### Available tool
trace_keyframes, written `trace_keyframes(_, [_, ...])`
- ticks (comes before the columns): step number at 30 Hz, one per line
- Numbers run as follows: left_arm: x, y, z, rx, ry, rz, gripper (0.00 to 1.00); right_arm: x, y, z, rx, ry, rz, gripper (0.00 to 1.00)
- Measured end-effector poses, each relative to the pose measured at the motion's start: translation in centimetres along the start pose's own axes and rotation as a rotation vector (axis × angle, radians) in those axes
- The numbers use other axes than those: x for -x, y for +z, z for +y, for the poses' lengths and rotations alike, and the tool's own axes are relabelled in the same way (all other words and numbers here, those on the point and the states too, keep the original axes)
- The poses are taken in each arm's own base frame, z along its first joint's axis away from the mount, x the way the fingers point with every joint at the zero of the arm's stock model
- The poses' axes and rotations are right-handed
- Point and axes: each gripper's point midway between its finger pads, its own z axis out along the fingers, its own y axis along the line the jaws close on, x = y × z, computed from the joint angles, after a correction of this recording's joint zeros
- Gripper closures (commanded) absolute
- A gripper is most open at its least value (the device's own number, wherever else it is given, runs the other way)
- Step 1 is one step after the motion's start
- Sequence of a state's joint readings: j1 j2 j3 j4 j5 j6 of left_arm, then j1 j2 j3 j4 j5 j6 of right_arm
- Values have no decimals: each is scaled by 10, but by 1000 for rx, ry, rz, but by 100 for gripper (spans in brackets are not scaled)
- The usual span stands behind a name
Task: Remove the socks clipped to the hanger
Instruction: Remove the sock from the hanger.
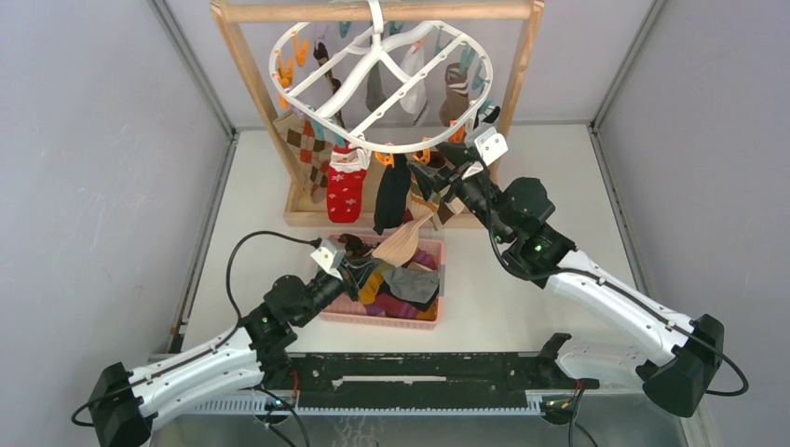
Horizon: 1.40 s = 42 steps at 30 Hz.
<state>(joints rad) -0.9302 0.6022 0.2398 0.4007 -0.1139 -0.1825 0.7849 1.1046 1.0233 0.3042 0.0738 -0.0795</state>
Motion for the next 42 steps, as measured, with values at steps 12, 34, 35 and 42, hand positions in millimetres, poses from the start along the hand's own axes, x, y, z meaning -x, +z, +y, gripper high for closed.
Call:
trace_keyframes(12, [-2, 1, 2, 10, 1, 6, 100, 1, 8, -2, -6, 3, -12, 32])
trace_keyframes(34, [-2, 1, 3, 13, 5, 6, 100, 2, 15, -1, -11, 25, -21, 59])
trace_keyframes(35, [-2, 1, 3, 13, 5, 6, 100, 2, 15, -2, -12, 26, -21, 60])
trace_keyframes(42, [-2, 1, 3, 13, 8, 6, 100, 2, 15, -2, -14, 36, -20, 39])
